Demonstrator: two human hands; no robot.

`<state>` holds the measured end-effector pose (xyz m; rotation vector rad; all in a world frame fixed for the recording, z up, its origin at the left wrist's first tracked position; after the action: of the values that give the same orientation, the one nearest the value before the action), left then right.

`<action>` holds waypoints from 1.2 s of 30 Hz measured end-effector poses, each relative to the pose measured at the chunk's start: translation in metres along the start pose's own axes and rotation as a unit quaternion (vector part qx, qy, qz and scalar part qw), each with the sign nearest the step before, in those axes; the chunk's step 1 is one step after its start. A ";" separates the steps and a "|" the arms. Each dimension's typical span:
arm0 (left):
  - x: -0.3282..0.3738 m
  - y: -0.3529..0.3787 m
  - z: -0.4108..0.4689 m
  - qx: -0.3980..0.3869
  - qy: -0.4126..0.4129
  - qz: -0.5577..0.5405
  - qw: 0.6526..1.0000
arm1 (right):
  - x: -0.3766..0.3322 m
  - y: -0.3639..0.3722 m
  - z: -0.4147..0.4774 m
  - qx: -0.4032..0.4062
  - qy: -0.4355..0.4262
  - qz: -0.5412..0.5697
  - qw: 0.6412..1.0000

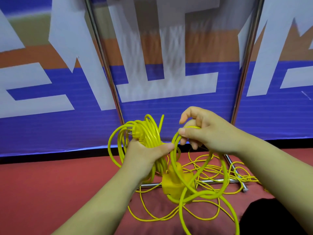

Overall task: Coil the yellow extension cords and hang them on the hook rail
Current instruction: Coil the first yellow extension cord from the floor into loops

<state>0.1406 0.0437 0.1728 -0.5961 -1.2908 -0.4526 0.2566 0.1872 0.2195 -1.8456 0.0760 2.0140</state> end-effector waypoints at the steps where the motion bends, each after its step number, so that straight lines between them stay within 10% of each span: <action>1: 0.000 0.000 -0.001 -0.006 -0.005 0.000 1.000 | -0.001 0.000 0.000 0.001 -0.003 0.010 1.000; 14: 0.000 0.005 0.001 -0.074 -0.035 -0.056 0.995 | -0.009 -0.006 -0.007 -0.008 -0.045 0.057 0.997; 22: -0.005 0.002 0.003 -0.071 -0.071 -0.104 0.990 | -0.008 -0.010 -0.011 -0.022 -0.075 -0.125 0.989; 29: -0.007 0.002 0.004 -0.080 -0.082 -0.117 0.986 | -0.022 -0.003 -0.012 -0.054 -0.176 -0.361 0.914; 36: 0.001 0.005 -0.003 -0.167 -0.105 -0.133 0.971 | -0.014 -0.008 -0.014 -0.039 -0.161 -0.269 0.949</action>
<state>0.1464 0.0454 0.1725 -0.7697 -1.5178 -0.8583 0.2731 0.1862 0.2330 -1.3541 -0.5474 1.8957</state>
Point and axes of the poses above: each hand's wrist, its own z-axis towards the middle knuckle, its own y-axis out of the palm, x = y × z, the point moved 5 cm from there along z, towards the middle knuckle, and after that the axes turned 5 degrees about z, right-handed, at the moved point
